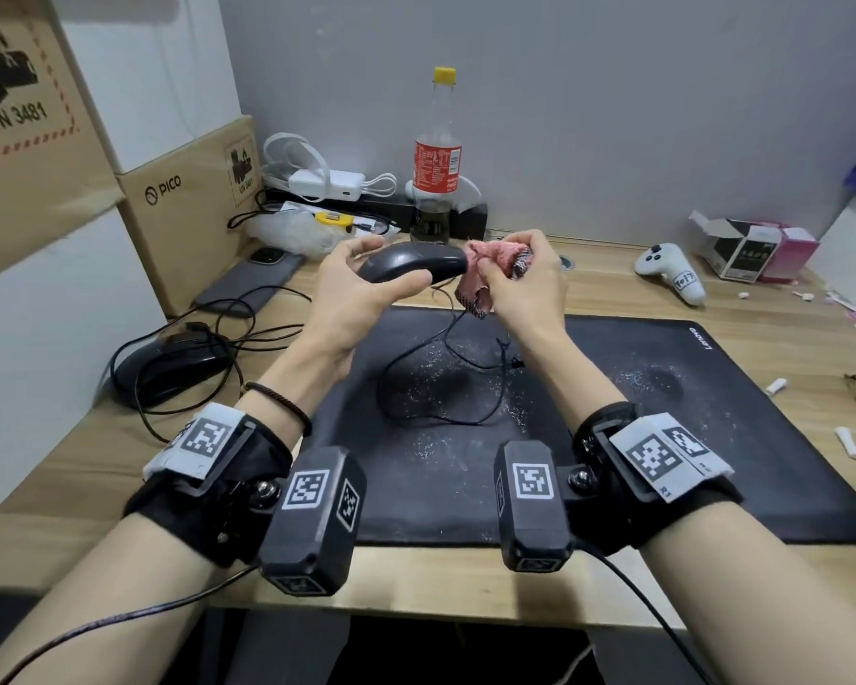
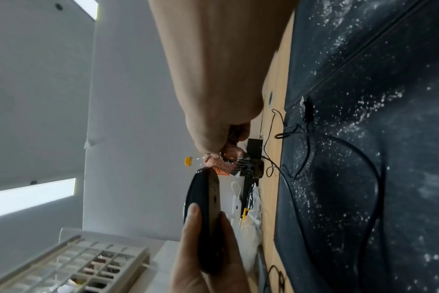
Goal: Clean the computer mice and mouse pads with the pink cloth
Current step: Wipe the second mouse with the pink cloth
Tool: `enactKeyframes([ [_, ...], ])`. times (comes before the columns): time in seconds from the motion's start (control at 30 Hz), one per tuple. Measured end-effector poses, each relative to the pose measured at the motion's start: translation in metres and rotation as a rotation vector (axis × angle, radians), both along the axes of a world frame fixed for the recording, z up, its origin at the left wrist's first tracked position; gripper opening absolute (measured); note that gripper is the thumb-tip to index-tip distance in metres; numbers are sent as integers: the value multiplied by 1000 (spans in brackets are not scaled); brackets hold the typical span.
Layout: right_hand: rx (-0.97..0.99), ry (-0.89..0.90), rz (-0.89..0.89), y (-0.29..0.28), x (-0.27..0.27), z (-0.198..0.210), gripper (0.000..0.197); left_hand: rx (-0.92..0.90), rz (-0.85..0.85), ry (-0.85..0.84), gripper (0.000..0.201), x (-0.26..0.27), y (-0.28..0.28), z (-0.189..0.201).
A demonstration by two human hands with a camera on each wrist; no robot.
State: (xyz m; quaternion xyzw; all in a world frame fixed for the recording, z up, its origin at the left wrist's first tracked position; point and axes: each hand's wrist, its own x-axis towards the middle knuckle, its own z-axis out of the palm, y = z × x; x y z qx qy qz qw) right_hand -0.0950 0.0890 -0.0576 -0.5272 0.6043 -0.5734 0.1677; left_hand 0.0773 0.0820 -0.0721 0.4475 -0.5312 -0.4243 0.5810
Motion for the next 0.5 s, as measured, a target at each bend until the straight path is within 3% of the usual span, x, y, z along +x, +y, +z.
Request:
enactKeyframes([
  [0.13, -32, -127, 86, 5, 7, 9, 20, 77, -1, 94, 78, -1, -3, -1],
  [0.23, -31, -59, 187, -1, 13, 7, 20, 72, 41, 69, 74, -5, -2, -3],
  [0.33, 46, 2, 129, -3, 11, 2, 20, 43, 37, 40, 72, -8, 0, -5],
  [0.5, 47, -69, 87, -4, -3, 5, 18, -63, 45, -44, 80, -4, 3, -4],
])
